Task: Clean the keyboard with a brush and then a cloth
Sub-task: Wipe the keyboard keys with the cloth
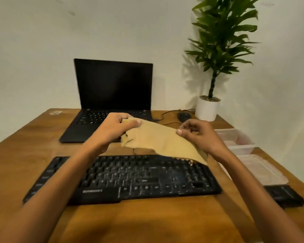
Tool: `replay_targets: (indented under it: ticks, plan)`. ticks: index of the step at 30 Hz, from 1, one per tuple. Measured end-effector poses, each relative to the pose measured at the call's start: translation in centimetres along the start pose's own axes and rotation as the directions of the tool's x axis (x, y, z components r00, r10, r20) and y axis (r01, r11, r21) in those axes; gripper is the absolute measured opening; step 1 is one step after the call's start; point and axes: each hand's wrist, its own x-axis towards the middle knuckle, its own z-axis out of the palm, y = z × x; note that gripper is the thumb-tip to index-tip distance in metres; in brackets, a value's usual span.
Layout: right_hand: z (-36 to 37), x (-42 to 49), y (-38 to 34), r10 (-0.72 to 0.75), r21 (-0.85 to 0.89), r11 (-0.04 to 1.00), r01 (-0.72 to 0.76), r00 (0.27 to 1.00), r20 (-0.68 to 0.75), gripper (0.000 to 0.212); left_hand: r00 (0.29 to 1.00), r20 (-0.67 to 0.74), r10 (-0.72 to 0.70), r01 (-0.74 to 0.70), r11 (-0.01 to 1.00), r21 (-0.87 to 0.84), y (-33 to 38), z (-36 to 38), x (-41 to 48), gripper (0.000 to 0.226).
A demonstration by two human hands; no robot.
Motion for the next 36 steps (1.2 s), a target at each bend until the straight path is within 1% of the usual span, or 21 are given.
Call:
replay_targets:
  ticks: [3,6,8,9,11,13,15,16,18,19,21,23,25,28,31,32,34,36]
  plan:
    - [2.6,-0.9,-0.4,0.054,0.010,0.998,-0.057,0.984,0.168,0.019,0.987,0.080,-0.140,0.129,0.982,0.137,-2.0,-2.7,-2.1,0.015]
    - [4.9,-1.8,-0.6,0.103,-0.086,0.993,-0.082,0.956,0.275,0.022,0.959,0.164,-0.233,0.177,0.938,0.299,-3.7,-4.1,-3.7,0.012]
    - [6.1,-2.1,-0.1,0.110,-0.208,0.977,-0.053,0.955,0.274,0.020,0.945,0.178,-0.275,0.166,0.870,0.465,-4.6,-4.3,-4.4,0.013]
    - [6.6,-2.1,0.0,0.120,-0.268,0.962,-0.048,0.958,0.259,0.018,0.948,0.165,-0.273,0.146,0.832,0.535,-5.1,-4.3,-4.7,0.015]
    - [7.0,-2.3,0.1,0.117,-0.363,0.931,-0.034,0.970,0.211,0.015,0.970,0.144,-0.196,0.073,0.798,0.598,-5.9,-4.3,-5.1,0.020]
    - [6.7,-2.7,-0.4,0.052,-0.420,0.907,0.021,0.985,0.163,0.014,0.985,0.160,-0.060,-0.043,0.817,0.575,-6.6,-4.7,-5.6,0.032]
    - [5.8,-3.4,-0.7,-0.029,-0.379,0.921,0.092,0.985,0.169,0.012,0.965,0.257,0.049,-0.178,0.842,0.509,-6.9,-5.2,-6.2,0.048]
    - [5.3,-3.8,-0.7,-0.047,-0.321,0.940,0.115,0.976,0.212,0.015,0.943,0.328,0.064,-0.222,0.853,0.472,-6.9,-5.4,-6.5,0.053]
    - [4.4,-4.6,-0.3,-0.058,-0.194,0.972,0.129,0.940,0.336,0.028,0.885,0.463,0.042,-0.264,0.865,0.426,-7.2,-5.7,-7.2,0.053]
    - [4.1,-4.9,0.0,-0.066,-0.152,0.979,0.136,0.917,0.393,0.035,0.859,0.512,0.020,-0.270,0.868,0.418,-7.5,-5.8,-7.5,0.054]
    - [3.6,-5.4,0.7,-0.079,-0.106,0.983,0.147,0.873,0.482,0.043,0.828,0.561,0.007,-0.282,0.869,0.407,-8.0,-6.0,-7.7,0.058]
    - [3.3,-5.7,1.1,-0.082,-0.079,0.986,0.145,0.843,0.531,0.051,0.820,0.573,0.017,-0.301,0.863,0.406,-8.2,-6.0,-7.7,0.062]
    - [3.1,-5.7,1.2,-0.083,-0.074,0.987,0.145,0.838,0.539,0.052,0.815,0.580,0.017,-0.311,0.856,0.413,-8.3,-6.1,-7.5,0.059]
    - [2.9,-5.6,1.3,-0.088,-0.036,0.992,0.124,0.854,0.513,0.038,0.817,0.576,0.002,-0.277,0.879,0.389,-8.4,-6.5,-7.4,0.044]
    - [2.9,-5.5,1.1,-0.094,0.028,0.995,0.092,0.881,0.463,0.017,0.856,0.516,0.018,-0.212,0.924,0.319,-8.2,-6.9,-7.1,0.037]
    - [2.9,-5.3,1.1,-0.092,0.061,0.995,0.073,0.894,0.438,0.015,0.865,0.501,0.039,-0.204,0.939,0.278,-8.0,-7.0,-6.9,0.038]
    - [3.0,-5.0,1.0,-0.088,0.121,0.992,0.044,0.917,0.390,0.017,0.874,0.477,0.091,-0.208,0.958,0.199,-7.5,-7.0,-6.7,0.038]
    - [3.3,-4.4,0.7,-0.071,0.170,0.985,0.013,0.937,0.341,0.019,0.910,0.401,0.105,-0.169,0.977,0.128,-7.0,-6.9,-6.4,0.019]
